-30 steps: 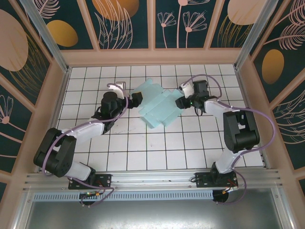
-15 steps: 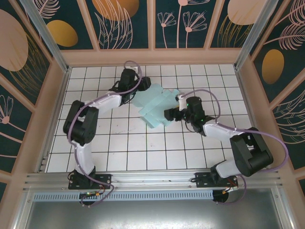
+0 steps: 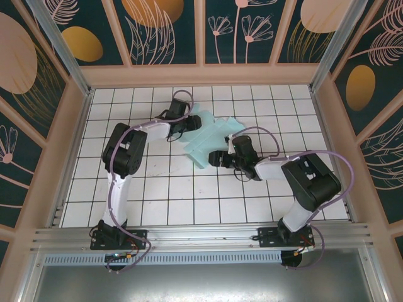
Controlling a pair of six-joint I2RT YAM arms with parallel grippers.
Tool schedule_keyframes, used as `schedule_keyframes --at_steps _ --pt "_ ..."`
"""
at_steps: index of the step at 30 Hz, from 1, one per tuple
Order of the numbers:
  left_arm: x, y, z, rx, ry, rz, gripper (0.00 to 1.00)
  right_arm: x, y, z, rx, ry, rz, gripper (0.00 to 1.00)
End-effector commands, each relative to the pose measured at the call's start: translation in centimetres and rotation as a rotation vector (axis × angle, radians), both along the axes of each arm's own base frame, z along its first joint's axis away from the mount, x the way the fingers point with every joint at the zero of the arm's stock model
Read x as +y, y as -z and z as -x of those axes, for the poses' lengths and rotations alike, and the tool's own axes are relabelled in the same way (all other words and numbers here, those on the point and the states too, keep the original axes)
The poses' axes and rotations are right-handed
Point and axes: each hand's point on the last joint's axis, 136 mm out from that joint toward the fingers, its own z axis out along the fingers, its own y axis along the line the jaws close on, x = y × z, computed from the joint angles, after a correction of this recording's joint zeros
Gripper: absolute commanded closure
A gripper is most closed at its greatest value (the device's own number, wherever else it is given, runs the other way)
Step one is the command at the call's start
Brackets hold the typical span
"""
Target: Fold the paper box
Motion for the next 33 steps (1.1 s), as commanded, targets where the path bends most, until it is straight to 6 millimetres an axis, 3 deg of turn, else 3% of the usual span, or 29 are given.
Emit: schedule_keyframes --at_steps 1,7,11,14,17,20,21,24,26,28,33 --pt "1.3 1.7 3.4 0.108 -0.045 0.021 0.47 -1.8 2.1 -1.3 0.081 0.066 0.013 0.24" --pt "1.5 1.7 9.2 0.194 -0.054 0.142 0.46 -3.5 3.2 -4.8 0.113 0.085 0.015 0.24" --pt "0.9 0.3 12.4 0.199 -0.041 0.181 0.42 -3.6 1.8 -7.5 0.056 0.069 0.063 0.24" --pt "1.6 -1.7 12.3 0.138 -0.066 0.186 0.36 -3.4 -1.3 -8.8 -0.038 0.058 0.064 0.23" --pt "1.6 -4.9 10.9 0.036 -0.058 0.172 0.25 -4.5 -4.8 -9.0 -0.15 0.111 0.051 0.23" --pt "-0.9 -8.1 9.4 -0.042 0.062 0.221 0.19 -6.5 -6.7 -8.6 -0.18 0.195 -0.003 0.23" --pt "-1.9 -8.4 9.0 -0.034 0.109 0.229 0.2 -7.1 -6.7 -8.3 -0.166 0.219 -0.035 0.23" --pt "-4.2 -7.5 8.0 0.02 0.194 0.22 0.35 -8.6 -6.1 -7.5 -0.101 0.271 -0.111 0.23" --pt "-5.3 -6.7 7.7 0.051 0.226 0.224 0.4 -9.1 -5.3 -7.1 -0.059 0.286 -0.129 0.23" --pt "-5.9 -5.4 7.7 0.09 0.244 0.233 0.53 -9.4 -4.3 -6.7 -0.019 0.292 -0.127 0.23" --pt "-4.6 0.6 8.4 0.201 0.193 0.144 0.77 -8.6 -2.6 -6.3 0.055 0.263 -0.143 0.23"
